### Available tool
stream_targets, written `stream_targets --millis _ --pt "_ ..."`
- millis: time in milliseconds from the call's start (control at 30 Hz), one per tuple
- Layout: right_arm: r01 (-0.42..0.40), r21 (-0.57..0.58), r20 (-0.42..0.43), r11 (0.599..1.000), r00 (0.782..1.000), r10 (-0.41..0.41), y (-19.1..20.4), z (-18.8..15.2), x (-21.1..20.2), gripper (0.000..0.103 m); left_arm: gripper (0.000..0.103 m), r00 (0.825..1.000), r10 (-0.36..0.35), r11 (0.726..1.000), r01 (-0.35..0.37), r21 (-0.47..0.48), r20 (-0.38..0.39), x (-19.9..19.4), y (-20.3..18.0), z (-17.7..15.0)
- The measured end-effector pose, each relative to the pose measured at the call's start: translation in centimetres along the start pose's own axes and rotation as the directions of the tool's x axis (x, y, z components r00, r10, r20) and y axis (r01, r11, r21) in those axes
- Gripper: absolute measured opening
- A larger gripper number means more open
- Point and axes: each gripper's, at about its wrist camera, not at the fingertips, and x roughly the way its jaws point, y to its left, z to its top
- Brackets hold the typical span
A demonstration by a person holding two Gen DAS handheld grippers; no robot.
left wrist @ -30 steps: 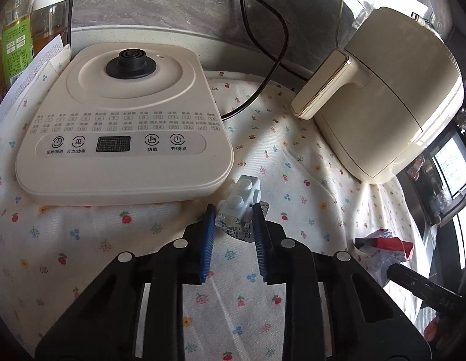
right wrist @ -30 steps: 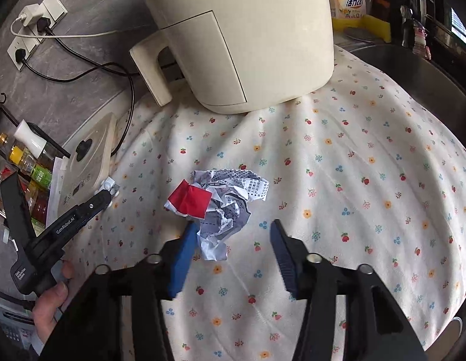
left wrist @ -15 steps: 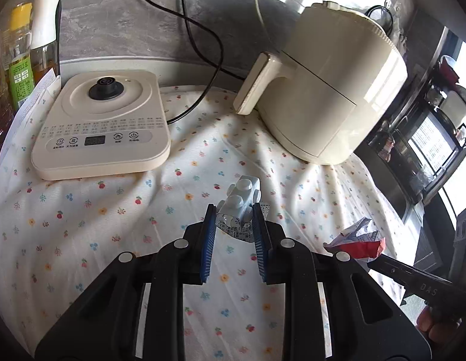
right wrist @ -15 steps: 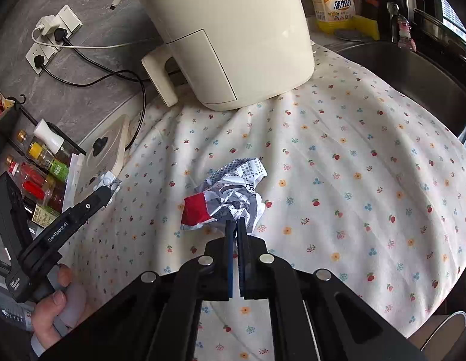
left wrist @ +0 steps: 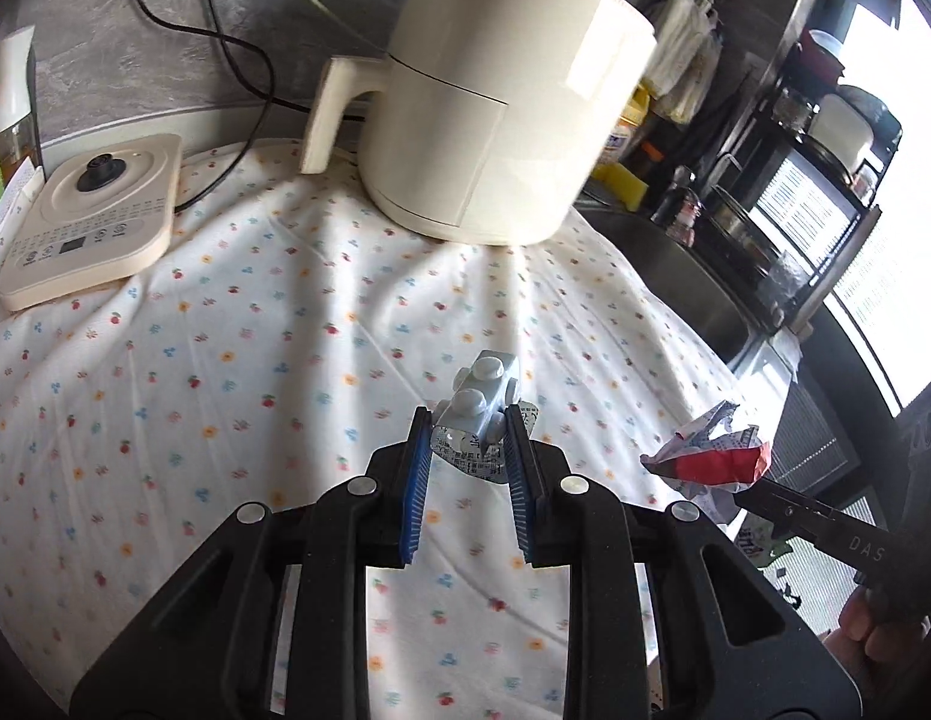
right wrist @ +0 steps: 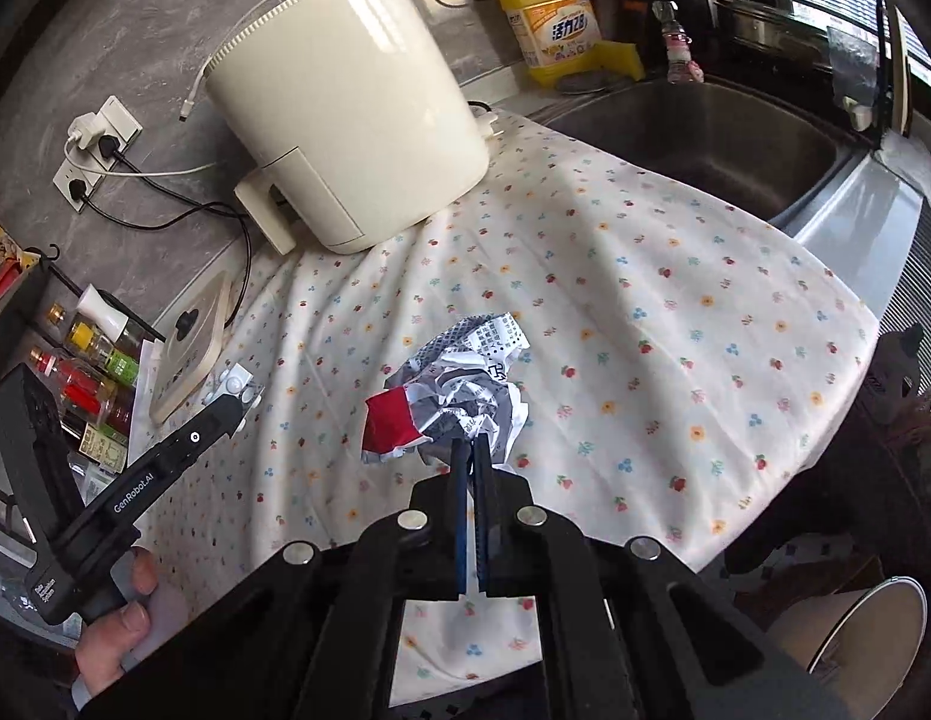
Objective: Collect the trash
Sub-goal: 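Carry the blister pack and foil wrapper in both tools over the white bin, then open the right tool to drop the wrapper while the left tool releases the blister pack into the bin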
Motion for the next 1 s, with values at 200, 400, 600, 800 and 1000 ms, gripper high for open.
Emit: stream_targets --millis 200,400,600,800,1000 --pt "0.06 0.075 0.04 0.995 0.997 -0.063 -6.7 -2.0 -5.4 0.002 0.024 0.995 -0.085 0.993 0.089 0.081 -0.05 1.1 -7.4 -2.4" --pt "0.127 0.176 0.07 0.976 0.988 -0.141 -14.1 -5.0 -11.0 0.002 0.024 0.978 -0.17 0.967 0.189 0.174 -0.12 2.2 -15.6 -5.4" --pt "0.2 0.276 0.074 0.94 0.971 -0.228 -20.9 -8.8 -15.3 0.002 0.024 0.949 -0.24 0.923 0.288 0.255 -0.205 3.3 -23.5 -9.2" --pt "0.267 0.377 0.038 0.887 0.952 -0.302 -27.5 -13.5 -18.3 0.002 0.024 0.907 -0.283 0.868 0.381 0.318 -0.313 5.0 -30.7 -14.3" --pt "0.309 0.463 -0.031 0.831 0.942 -0.333 -33.1 -18.8 -19.3 0.003 0.024 0.86 -0.284 0.824 0.445 0.35 -0.424 6.7 -35.4 -20.5"
